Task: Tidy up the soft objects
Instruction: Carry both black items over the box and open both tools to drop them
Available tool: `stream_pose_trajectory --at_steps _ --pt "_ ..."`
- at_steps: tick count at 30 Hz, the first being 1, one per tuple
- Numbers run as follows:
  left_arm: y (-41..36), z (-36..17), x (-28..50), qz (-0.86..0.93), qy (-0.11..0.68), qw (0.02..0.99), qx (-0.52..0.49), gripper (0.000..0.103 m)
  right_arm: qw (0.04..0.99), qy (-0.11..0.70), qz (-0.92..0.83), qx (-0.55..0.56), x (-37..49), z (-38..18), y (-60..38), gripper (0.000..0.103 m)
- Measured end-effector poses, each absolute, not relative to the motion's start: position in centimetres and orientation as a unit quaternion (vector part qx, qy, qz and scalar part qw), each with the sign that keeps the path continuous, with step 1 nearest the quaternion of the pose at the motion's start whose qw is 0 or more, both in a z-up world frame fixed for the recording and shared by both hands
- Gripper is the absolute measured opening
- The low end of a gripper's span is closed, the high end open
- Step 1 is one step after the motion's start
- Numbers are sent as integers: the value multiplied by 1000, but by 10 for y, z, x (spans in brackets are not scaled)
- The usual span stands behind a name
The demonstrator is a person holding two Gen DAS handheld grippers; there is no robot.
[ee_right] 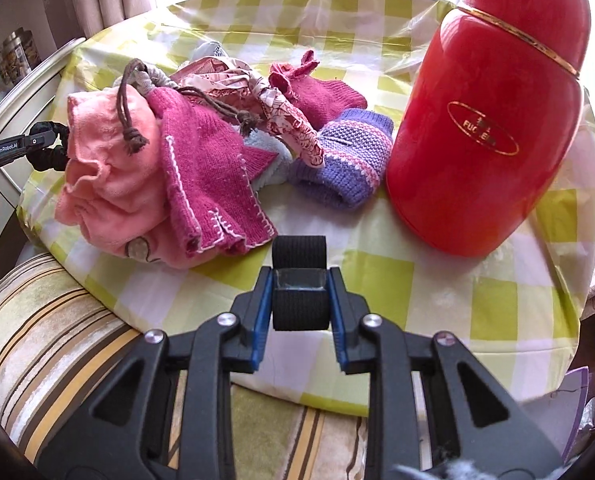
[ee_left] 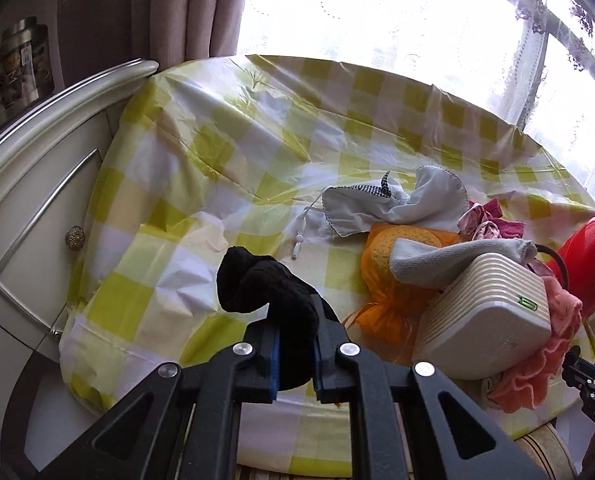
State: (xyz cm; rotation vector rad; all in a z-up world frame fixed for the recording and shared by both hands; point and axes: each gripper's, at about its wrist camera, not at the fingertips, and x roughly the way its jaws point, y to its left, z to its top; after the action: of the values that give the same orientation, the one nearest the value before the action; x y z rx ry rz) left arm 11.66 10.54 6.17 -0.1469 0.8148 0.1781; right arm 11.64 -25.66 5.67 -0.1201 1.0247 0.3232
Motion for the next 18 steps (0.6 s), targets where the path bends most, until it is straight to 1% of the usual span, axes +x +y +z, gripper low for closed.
stream_pose_trajectory --at_steps 18 --pt "34 113 51 32 350 936 -17 12 875 465 129 -41 64 92 -277 30"
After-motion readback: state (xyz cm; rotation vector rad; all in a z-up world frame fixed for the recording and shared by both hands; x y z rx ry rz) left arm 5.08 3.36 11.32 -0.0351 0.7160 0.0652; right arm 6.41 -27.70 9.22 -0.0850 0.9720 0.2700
